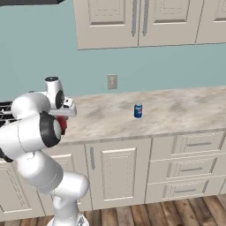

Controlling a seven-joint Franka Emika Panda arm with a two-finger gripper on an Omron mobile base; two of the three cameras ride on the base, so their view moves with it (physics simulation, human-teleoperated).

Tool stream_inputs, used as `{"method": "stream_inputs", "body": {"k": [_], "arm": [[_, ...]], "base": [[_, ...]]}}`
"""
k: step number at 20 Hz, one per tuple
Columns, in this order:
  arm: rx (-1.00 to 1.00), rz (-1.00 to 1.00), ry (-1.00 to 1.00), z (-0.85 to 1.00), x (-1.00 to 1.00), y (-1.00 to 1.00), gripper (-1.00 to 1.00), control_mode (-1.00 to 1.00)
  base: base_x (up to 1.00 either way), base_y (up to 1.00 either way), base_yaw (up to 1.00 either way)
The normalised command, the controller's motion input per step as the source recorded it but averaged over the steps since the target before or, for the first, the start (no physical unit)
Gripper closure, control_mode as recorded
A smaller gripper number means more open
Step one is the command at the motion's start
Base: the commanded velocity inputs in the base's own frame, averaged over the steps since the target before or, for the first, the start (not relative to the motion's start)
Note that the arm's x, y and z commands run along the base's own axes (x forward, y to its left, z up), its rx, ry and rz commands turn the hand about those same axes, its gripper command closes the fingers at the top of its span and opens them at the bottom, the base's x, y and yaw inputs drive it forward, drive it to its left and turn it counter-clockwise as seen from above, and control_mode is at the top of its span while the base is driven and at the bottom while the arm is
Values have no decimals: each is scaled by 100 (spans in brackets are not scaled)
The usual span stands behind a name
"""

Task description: Four empty soda cans are scattered around the kitchen. Gather all the cans and cluster them next to the stove for recycling.

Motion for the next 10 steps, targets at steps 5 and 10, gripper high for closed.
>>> {"method": "stream_inputs", "body": {"k": [5,10], "arm": [[0,10,0,-5,90,-6,100,-100],[-2,2,0,-11,67,9,100,-100]], "base": [[0,0,0],[0,0,0]]}}
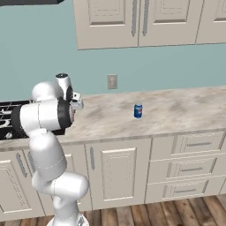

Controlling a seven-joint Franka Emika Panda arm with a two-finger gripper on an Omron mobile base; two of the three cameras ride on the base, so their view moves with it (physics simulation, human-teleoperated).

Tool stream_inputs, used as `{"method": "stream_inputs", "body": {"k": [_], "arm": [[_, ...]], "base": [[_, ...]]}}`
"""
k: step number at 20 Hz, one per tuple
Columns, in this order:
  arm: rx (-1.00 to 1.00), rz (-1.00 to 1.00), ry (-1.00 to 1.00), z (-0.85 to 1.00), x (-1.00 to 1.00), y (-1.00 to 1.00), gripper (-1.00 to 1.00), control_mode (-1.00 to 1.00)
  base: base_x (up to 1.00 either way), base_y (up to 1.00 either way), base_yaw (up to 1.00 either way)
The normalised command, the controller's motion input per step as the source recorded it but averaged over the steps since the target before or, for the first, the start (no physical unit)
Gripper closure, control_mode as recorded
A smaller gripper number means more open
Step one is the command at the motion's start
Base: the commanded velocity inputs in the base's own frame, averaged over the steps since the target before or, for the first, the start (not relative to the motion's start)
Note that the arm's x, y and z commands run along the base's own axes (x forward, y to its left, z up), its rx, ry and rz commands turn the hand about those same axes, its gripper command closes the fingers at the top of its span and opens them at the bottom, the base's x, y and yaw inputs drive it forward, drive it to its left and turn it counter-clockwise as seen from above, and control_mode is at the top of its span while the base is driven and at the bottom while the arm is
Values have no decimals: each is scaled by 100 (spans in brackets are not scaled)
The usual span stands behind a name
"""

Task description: Four empty soda cans are scattered around the kitchen. Gather all the cans and cluster them next to the stove for recycling.

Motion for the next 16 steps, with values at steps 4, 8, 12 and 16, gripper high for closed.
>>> {"method": "stream_inputs", "body": {"k": [4,8,12,16], "arm": [[-2,0,-1,-23,49,20,100,-100],[0,0,0,-29,50,11,100,-100],[0,0,0,-34,47,2,100,-100],[0,0,0,-35,39,1,100,-100]], "base": [[0,0,0],[0,0,0],[0,0,0],[0,0,0]]}}
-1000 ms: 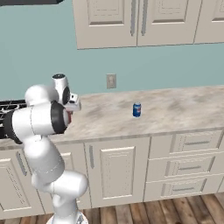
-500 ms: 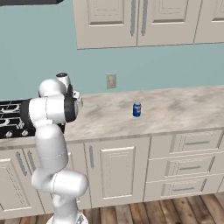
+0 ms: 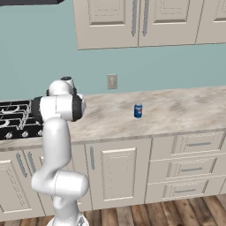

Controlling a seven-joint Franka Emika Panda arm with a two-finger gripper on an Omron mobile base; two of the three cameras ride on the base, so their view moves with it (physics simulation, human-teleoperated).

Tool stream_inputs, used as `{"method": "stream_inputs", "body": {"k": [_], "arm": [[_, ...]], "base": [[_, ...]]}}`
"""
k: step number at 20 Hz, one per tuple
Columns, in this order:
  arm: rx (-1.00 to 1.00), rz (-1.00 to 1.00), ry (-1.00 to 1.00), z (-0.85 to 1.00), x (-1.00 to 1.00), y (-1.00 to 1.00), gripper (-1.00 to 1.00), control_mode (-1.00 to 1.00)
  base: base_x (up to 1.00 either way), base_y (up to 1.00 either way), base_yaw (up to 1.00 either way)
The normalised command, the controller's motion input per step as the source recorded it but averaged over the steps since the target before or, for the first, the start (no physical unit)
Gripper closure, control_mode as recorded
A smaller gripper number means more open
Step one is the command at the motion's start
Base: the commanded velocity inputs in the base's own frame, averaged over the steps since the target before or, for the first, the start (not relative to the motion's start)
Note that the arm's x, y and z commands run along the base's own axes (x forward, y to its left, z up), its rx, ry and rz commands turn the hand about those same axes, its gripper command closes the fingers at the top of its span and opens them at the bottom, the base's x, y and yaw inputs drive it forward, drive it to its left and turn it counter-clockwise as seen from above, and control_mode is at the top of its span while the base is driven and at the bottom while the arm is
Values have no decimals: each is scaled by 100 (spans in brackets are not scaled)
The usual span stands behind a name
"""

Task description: Four empty soda cans are scattered around the kitchen. Gather all the cans and cluster them next to the stove for recycling.

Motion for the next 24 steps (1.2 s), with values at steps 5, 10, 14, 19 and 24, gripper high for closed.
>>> {"method": "stream_inputs", "body": {"k": [5,10,14,19,24], "arm": [[0,0,1,-37,37,0,100,-100],[0,0,2,-39,32,0,100,-100],[0,0,0,-22,8,0,-100,-100],[0,0,-1,-12,0,0,-100,-100],[0,0,-1,0,-2,0,-100,-100]], "base": [[0,0,0],[0,0,0],[0,0,0],[0,0,0],[0,0,0]]}}
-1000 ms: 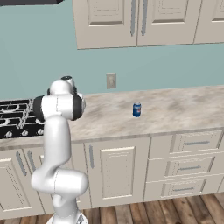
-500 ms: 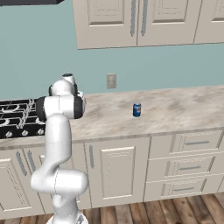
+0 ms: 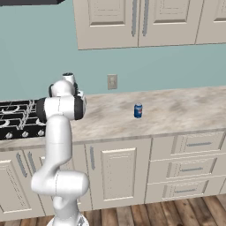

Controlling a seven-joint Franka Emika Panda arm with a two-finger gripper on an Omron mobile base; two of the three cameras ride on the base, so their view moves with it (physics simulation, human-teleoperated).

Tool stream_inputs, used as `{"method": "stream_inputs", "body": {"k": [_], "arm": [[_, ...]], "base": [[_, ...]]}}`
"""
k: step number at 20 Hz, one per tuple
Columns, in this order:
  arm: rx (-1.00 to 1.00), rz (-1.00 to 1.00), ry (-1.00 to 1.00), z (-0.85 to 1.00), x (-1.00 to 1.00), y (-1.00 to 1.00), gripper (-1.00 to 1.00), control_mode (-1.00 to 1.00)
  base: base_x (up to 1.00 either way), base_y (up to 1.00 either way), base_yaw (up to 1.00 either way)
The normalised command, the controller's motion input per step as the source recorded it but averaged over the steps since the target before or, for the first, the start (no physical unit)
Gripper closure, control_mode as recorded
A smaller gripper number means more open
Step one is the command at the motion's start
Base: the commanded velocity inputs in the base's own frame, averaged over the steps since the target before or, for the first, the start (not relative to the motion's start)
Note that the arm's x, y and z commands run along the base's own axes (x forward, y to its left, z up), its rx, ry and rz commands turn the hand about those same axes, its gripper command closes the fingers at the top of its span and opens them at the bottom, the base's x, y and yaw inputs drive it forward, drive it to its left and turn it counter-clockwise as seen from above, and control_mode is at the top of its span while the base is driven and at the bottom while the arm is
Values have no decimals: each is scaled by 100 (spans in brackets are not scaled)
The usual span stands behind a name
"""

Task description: Four empty soda cans are scattered around the kitchen. Gather all the cans and cluster them next to the stove for recycling.

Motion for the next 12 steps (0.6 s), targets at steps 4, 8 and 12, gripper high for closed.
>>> {"method": "stream_inputs", "body": {"k": [4,8,12], "arm": [[0,0,-4,6,-11,0,-100,-100],[0,0,-8,18,-16,0,-100,-100],[0,0,-8,20,-17,0,-100,-100]], "base": [[0,0,0],[0,0,0],[0,0,0]]}}
